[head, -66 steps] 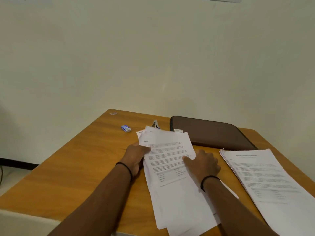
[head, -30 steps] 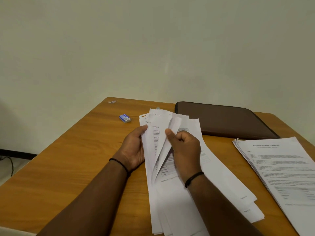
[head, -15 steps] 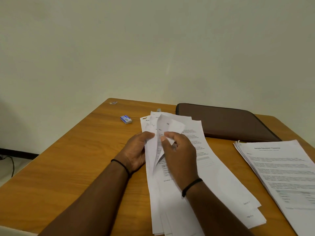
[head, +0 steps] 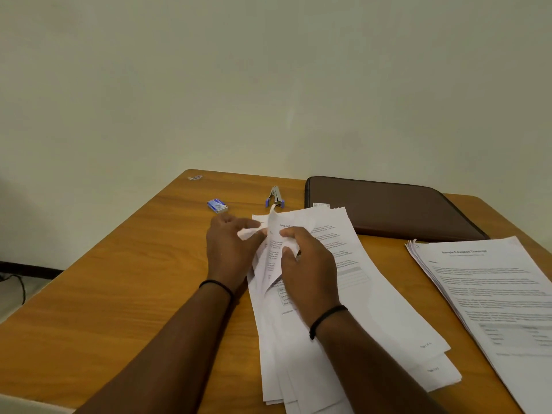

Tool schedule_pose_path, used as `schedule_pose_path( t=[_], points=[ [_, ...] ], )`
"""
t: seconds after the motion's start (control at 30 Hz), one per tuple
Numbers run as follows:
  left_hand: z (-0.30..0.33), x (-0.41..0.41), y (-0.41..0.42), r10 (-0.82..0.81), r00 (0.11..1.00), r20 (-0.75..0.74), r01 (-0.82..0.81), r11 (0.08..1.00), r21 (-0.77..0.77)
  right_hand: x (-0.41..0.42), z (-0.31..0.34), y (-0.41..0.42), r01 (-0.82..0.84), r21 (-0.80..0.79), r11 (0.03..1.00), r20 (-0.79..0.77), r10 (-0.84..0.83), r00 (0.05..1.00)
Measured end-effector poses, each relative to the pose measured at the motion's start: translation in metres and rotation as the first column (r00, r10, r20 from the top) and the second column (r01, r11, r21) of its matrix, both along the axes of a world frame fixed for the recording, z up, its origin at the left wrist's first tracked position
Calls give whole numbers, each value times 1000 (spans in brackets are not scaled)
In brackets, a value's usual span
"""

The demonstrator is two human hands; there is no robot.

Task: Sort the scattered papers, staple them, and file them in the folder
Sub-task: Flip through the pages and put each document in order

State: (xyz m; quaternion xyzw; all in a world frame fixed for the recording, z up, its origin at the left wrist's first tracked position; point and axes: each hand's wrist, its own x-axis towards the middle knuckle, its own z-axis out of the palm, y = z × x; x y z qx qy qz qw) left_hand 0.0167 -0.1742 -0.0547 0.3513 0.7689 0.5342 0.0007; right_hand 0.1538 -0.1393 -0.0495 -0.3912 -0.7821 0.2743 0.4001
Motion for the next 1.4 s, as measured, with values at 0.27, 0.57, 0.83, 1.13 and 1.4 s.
schedule_pose_path(
  t=[0.27,0.57,0.83,1.13,1.4],
  points=[
    [4,18,-3,-166,970,177,188,975,-120,2,1,-1,-10,-71,997,-105,2,994],
    [9,23,-10,-226,888,401,231,972,38,5,-5,9,66,-93,993,46,-62,997],
    [10,25,-11,-186,864,468,82,969,233,20,-5,6,-110,149,983,356,50,933],
    [51,16,-38,-159,920,358,-38,873,486,49,-10,15,-141,-24,990,820,100,564],
    [151,21,-83,-112,994,7,74,702,708,69,8,20,-78,-134,988,826,155,542]
  ],
)
